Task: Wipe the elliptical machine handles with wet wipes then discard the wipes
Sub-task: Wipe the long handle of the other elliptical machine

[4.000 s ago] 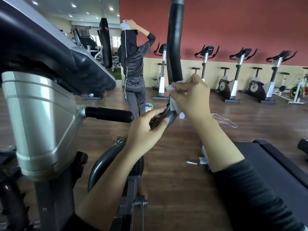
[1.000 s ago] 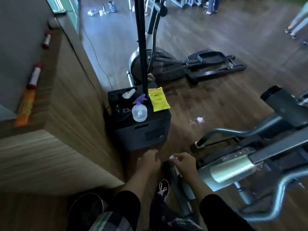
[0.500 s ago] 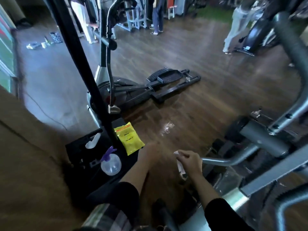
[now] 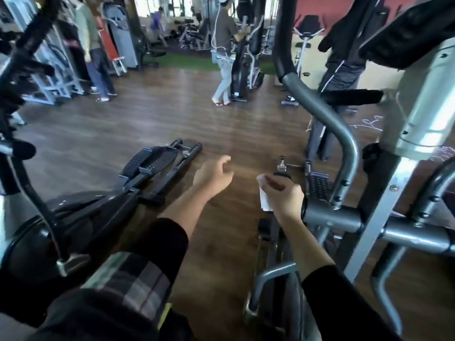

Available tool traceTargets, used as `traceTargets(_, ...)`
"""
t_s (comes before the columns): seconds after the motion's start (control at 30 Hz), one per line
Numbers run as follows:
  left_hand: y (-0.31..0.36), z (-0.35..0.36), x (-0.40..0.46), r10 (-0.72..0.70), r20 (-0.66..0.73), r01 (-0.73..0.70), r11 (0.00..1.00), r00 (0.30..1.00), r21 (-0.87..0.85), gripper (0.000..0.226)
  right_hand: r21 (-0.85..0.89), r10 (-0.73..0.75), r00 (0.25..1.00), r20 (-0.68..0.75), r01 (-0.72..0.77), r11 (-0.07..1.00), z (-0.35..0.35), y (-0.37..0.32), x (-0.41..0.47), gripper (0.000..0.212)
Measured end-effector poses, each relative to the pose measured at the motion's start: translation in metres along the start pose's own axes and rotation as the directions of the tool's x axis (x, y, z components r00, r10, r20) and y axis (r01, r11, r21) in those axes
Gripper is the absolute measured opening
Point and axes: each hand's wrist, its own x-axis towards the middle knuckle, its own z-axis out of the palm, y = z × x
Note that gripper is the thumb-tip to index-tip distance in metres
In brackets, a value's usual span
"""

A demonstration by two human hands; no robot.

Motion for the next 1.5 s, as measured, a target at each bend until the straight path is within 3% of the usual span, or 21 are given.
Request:
traceTargets(0.07, 0.021, -0.017, 0.032, 0.061, -0.009, -0.061, 0.998, 0.998, -0.011, 0.045, 0.019, -0.061, 0.993, -0.098, 0.063, 0.998, -0.011, -0.024, 0.019, 0.021)
traceTargets(0.17, 0.058, -0.04, 0.078, 0.151, -0.071, -0.161, 0.974, 0.986, -0.162, 0.046, 0.027, -0.164, 0.96, -0.226, 0.174, 0.984, -0.031, -0.056, 0.051, 0.02)
traceTargets(0.33, 0.112, -0.068, 0.132, 0.267, -0.198, -0.319, 0.897, 0.943, -0.307, 0.047, 0.064, -0.292, 0.89, -0.35, 0.334, 0.94, -0.059, -0.11, 0.115, 0.023)
traceTargets(0.43, 0.136, -0.078, 0.154, 0.344, -0.272, -0.414, 0.87, 0.899, -0.269, 0.049, 0.003, -0.371, 0.85, -0.375, 0.401, 0.916, -0.065, -0.132, 0.157, 0.023)
traceTargets(0.57, 0.158, -0.082, 0.178, 0.397, -0.332, -0.474, 0.86, 0.856, -0.192, 0.056, 0.028, -0.418, 0.867, -0.27, 0.441, 0.897, -0.059, -0.149, 0.197, 0.024)
traceTargets(0.7, 0.17, -0.075, 0.198, 0.4, -0.406, -0.525, 0.809, 0.822, -0.265, 0.053, 0.041, -0.434, 0.898, -0.073, 0.438, 0.898, -0.054, -0.149, 0.217, 0.017)
traceTargets(0.8, 0.172, -0.069, 0.211, 0.404, -0.451, -0.565, 0.763, 0.796, -0.314, 0.049, 0.081, -0.476, 0.879, -0.029, 0.477, 0.875, -0.052, -0.143, 0.223, 0.013)
traceTargets(0.93, 0.174, -0.067, 0.227, 0.392, -0.493, -0.604, 0.686, 0.776, -0.406, 0.046, 0.32, -0.341, 0.939, 0.047, 0.31, 0.895, -0.045, -0.138, 0.235, 0.016)
traceTargets(1.07, 0.177, -0.07, 0.236, 0.382, -0.478, -0.594, 0.666, 0.791, -0.451, 0.046, 0.434, -0.268, 0.962, 0.048, 0.221, 0.873, -0.035, -0.144, 0.248, 0.023)
traceTargets(1.27, 0.181, -0.074, 0.244, 0.36, -0.472, -0.583, 0.632, 0.804, -0.511, 0.046, 0.273, -0.345, 0.937, 0.047, 0.32, 0.907, -0.042, -0.141, 0.236, 0.009)
traceTargets(1.5, 0.183, -0.081, 0.252, 0.398, -0.445, -0.595, 0.594, 0.802, -0.541, 0.048, 0.348, -0.273, 0.962, -0.008, 0.259, 0.901, -0.026, -0.171, 0.262, 0.017)
